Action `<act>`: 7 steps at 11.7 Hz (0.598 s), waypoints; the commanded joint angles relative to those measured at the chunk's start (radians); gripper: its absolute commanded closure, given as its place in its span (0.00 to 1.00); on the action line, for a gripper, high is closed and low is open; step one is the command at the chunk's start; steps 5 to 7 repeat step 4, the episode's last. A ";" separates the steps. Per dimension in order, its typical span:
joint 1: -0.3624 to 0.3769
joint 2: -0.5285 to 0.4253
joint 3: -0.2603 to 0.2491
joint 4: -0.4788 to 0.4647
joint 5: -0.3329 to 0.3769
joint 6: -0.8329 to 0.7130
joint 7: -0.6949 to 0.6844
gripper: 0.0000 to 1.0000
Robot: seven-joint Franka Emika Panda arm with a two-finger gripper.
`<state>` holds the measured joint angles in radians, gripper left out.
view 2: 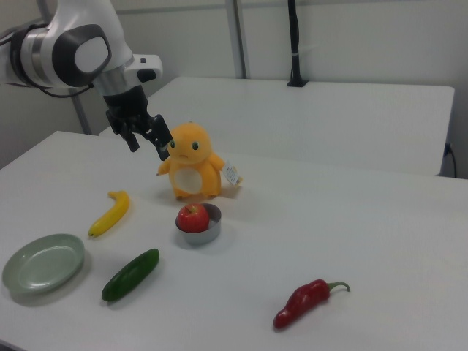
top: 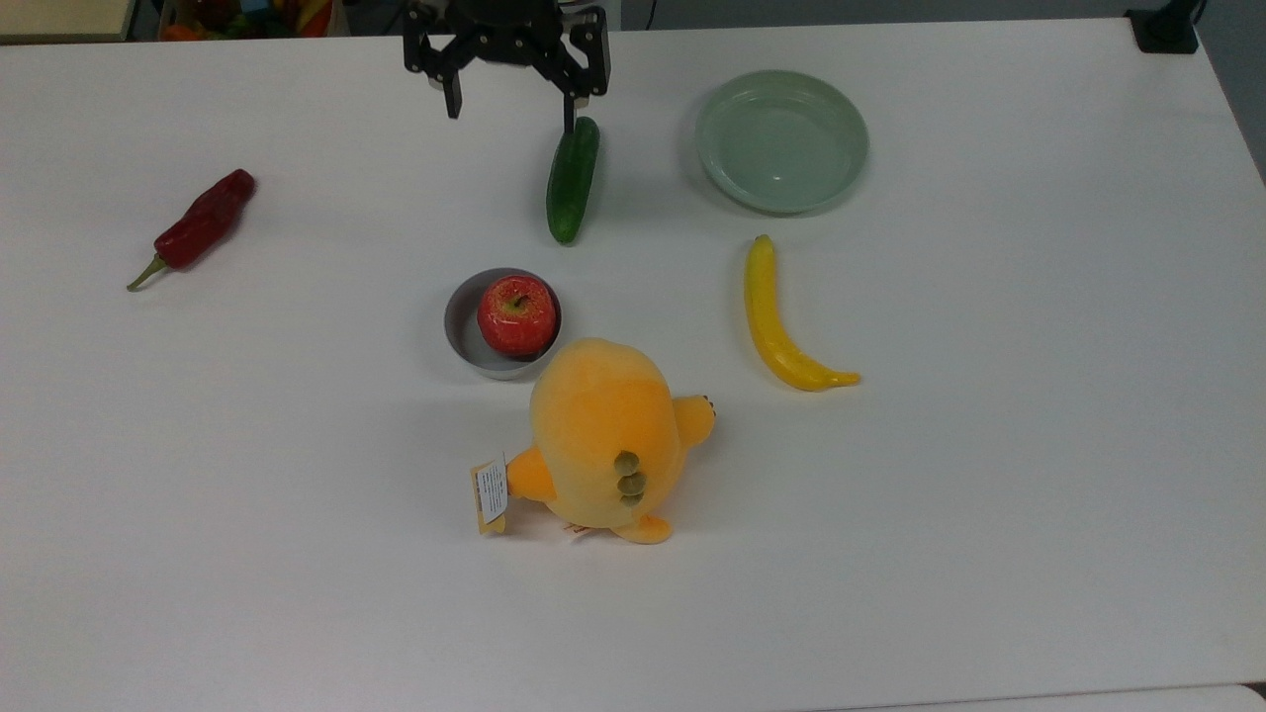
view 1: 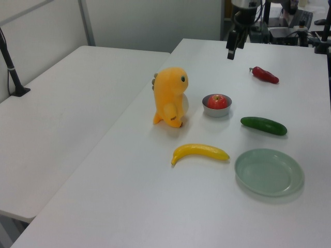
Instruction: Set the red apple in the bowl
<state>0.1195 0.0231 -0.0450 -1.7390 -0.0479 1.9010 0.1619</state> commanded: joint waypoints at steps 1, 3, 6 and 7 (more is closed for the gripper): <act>0.031 -0.017 -0.030 -0.024 0.036 -0.005 0.021 0.00; 0.031 -0.017 -0.032 -0.024 0.051 -0.007 0.019 0.00; 0.029 -0.014 -0.032 -0.022 0.052 -0.007 0.016 0.00; 0.029 -0.014 -0.032 -0.022 0.052 -0.007 0.016 0.00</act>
